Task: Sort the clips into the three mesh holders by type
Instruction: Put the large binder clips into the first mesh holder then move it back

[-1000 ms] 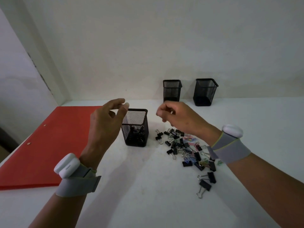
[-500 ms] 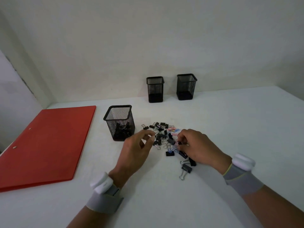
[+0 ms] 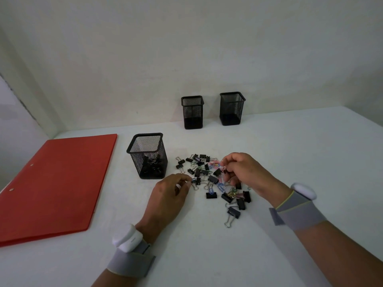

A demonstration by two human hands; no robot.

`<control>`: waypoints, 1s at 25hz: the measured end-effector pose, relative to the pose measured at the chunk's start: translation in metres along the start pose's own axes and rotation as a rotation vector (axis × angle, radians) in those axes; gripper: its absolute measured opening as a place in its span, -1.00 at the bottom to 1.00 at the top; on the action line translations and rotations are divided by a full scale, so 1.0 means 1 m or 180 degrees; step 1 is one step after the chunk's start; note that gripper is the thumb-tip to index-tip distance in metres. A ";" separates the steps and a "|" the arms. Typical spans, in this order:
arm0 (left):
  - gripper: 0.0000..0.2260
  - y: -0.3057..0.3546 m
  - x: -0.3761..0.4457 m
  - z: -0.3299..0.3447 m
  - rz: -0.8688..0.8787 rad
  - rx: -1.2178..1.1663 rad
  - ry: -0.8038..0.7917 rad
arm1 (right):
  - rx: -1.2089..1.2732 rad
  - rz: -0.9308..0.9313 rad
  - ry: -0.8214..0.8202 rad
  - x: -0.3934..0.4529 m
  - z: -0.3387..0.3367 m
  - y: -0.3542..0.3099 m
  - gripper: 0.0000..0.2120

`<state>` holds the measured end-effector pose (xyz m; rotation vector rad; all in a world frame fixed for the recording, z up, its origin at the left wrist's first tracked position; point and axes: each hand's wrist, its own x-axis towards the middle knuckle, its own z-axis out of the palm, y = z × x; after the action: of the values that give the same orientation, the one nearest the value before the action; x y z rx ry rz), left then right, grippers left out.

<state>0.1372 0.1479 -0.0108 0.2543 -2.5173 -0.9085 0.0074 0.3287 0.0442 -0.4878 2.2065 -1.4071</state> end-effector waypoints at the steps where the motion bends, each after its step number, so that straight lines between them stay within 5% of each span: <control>1: -0.86 -0.001 0.000 0.000 0.0001 0.0003 -0.0017 | 0.0021 0.0013 0.0006 0.002 0.003 -0.002 -0.75; 7: -0.86 -0.007 0.001 0.003 0.0023 -0.0057 -0.0016 | -0.1347 -0.0599 -0.0132 0.006 0.008 -0.005 -0.94; 11: -0.87 -0.008 0.001 0.003 0.0042 -0.0056 -0.0027 | -0.2444 -0.0761 -0.0555 0.005 0.008 0.003 -0.79; 19: -0.87 -0.005 0.001 0.001 0.0087 -0.0044 -0.0002 | -0.1760 -0.0807 -0.0323 0.012 0.005 0.007 -0.90; 23: -0.86 -0.006 0.001 0.001 0.0059 0.0000 -0.0043 | -0.2299 -0.0895 -0.0136 0.013 0.019 0.013 -0.60; 25: -0.86 -0.004 0.001 0.000 0.0019 0.0006 -0.0077 | -0.2533 -0.1023 0.0095 0.015 0.026 0.012 -0.61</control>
<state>0.1367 0.1442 -0.0130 0.2377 -2.5400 -0.9123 0.0095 0.3058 0.0212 -1.1274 2.7491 -0.5943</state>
